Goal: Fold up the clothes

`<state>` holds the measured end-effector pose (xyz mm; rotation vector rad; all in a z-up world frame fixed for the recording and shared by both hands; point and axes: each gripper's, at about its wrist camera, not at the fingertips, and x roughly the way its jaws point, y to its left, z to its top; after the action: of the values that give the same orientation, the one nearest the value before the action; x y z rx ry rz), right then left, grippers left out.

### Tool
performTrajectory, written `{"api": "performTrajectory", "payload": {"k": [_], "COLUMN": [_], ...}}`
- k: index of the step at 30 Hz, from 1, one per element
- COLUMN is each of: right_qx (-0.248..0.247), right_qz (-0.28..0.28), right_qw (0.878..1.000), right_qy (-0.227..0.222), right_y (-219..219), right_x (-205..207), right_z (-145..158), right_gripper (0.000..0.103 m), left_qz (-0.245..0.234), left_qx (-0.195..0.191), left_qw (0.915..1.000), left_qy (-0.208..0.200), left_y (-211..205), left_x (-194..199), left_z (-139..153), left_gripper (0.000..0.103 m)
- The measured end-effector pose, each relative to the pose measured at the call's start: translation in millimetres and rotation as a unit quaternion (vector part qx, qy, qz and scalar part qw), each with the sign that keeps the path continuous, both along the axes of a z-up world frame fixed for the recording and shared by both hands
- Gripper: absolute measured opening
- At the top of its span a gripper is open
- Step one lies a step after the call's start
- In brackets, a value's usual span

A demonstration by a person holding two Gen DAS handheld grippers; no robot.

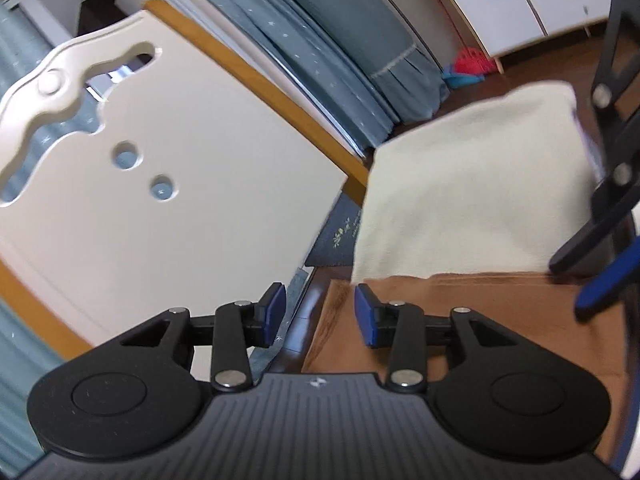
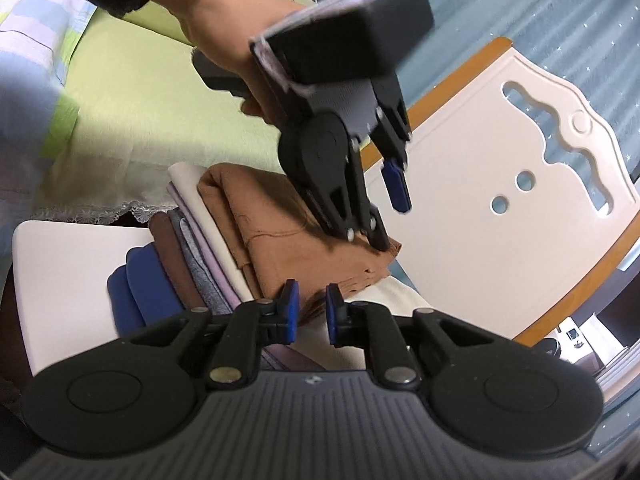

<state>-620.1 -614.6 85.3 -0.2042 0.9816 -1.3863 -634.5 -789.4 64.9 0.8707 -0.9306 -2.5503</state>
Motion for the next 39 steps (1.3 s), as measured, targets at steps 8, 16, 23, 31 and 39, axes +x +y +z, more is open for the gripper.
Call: {"api": "performTrajectory", "payload": {"k": [8,16,23,31,39], "right_qx": [-0.002,-0.008,-0.012,-0.037,-0.051], "right_qz": [-0.008,-0.002,-0.005,-0.018,-0.042], "right_qw": [1.0,1.0,1.0,0.997,0.992], "right_qy": [-0.005,-0.015,-0.018,-0.066,-0.104], "right_y": [1.6,2.0,0.1,8.1,49.5], "right_x": [-2.5,-5.5,-1.1,-10.7,-18.1], "right_z": [-10.7,-9.4,-11.9,6.6,17.5], "right_gripper": [0.011,0.011,0.011,0.027,0.041], "left_qz": [0.019,0.06,0.088,0.12,0.174], "left_qx": [0.014,0.009,0.019,0.019,0.087], "left_qw": [0.9997,0.998,0.9957,0.9926,0.978], "left_qy": [-0.002,-0.019,-0.022,0.01,0.074], "left_y": [-1.5,-3.4,8.6,29.6,80.0], "left_x": [-5.0,50.5,51.2,73.6,108.1], "left_z": [-4.3,17.5,2.8,28.7,39.9], "left_gripper": [0.045,0.044,0.029,0.057,0.072]}}
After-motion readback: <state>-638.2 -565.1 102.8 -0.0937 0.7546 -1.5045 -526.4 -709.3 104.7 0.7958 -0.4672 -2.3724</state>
